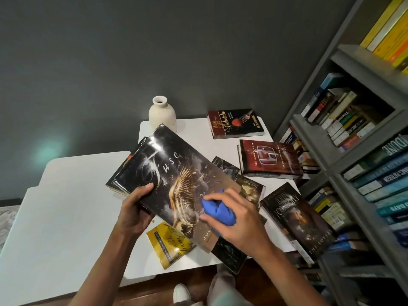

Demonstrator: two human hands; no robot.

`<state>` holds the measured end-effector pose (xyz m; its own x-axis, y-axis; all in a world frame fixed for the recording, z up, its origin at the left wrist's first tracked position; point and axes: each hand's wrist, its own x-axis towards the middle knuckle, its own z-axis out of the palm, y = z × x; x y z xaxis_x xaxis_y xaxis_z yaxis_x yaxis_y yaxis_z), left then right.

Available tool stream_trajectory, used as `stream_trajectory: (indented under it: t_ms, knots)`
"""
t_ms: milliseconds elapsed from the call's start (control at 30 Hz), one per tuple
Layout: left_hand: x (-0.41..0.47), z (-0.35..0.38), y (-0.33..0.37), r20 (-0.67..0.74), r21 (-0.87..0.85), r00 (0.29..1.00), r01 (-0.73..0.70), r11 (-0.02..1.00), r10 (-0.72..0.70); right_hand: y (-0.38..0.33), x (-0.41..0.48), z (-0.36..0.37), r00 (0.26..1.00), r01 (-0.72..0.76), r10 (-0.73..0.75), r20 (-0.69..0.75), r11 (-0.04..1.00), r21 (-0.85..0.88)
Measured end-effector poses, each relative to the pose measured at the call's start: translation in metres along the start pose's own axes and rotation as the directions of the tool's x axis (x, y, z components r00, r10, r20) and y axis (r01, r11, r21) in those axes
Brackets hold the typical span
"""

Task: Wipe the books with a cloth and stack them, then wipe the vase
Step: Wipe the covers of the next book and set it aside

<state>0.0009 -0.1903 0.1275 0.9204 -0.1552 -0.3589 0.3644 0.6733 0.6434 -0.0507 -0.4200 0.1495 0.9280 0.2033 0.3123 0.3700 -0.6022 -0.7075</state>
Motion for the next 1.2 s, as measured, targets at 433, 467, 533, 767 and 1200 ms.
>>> stream_trajectory:
  t_ms: [433,467,533,767,1200]
  knots:
    - [0.001,0.022,0.006,-0.022,0.006,0.999,-0.034,0.999,0.034,0.002,0.012,0.001,0.993,0.114,-0.117,-0.018,0.985,-0.13]
    - [0.0,0.022,0.006,-0.032,0.009,0.999,-0.031,0.999,0.031,0.01,0.016,-0.006,0.994,0.069,-0.081,-0.079,0.986,-0.15]
    - [-0.001,0.021,0.004,-0.038,-0.008,0.999,-0.038,0.999,0.037,0.022,0.029,-0.02,0.975,-0.062,0.026,-0.22,0.985,-0.158]
    - [0.004,0.026,0.002,-0.021,-0.045,0.997,-0.07,0.997,0.069,-0.009,0.002,0.002,0.992,0.123,-0.12,0.033,0.989,-0.079]
    - [0.004,0.028,-0.008,-0.037,0.096,0.999,-0.019,0.995,0.023,-0.016,-0.001,0.009,0.981,0.144,-0.144,0.13,0.99,0.007]
